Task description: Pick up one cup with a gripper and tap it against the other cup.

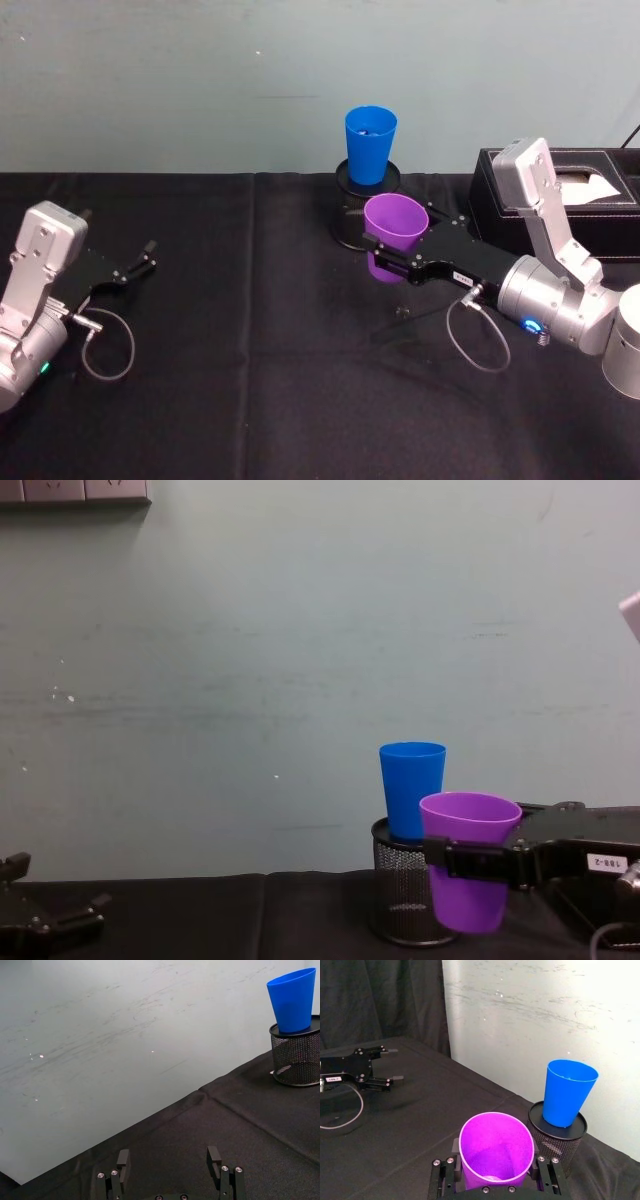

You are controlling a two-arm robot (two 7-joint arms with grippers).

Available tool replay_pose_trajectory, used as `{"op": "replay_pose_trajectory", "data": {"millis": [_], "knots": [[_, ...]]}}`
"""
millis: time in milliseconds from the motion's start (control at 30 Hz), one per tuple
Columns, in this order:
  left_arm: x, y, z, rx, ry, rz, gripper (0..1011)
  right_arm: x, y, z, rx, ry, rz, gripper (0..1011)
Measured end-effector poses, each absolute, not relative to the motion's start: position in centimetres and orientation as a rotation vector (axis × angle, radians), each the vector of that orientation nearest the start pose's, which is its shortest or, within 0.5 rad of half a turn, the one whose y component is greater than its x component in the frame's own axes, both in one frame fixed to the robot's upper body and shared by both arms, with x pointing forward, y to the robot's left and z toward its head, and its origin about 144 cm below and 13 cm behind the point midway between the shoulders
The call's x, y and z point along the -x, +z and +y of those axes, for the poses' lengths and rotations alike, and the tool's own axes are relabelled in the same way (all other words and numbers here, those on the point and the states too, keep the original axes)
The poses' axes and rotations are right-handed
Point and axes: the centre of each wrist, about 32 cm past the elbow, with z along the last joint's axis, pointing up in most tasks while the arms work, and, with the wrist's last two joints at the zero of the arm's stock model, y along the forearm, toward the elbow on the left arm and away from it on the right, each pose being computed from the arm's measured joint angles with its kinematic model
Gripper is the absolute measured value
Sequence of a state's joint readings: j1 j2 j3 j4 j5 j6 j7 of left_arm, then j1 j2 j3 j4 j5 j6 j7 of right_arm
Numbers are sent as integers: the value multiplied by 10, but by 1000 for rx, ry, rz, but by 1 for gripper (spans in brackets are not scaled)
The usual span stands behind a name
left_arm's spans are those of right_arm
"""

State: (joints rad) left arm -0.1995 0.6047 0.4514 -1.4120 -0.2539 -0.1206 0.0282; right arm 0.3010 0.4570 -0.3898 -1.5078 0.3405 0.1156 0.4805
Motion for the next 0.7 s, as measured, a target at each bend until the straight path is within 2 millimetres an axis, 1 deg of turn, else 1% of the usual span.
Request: {"op": "replay_pose_trajectory", "data": {"millis": [700], "knots": [[-489, 1140, 310, -304, 1248, -285, 1000, -521, 1204, -257, 183, -786, -80, 741]]}}
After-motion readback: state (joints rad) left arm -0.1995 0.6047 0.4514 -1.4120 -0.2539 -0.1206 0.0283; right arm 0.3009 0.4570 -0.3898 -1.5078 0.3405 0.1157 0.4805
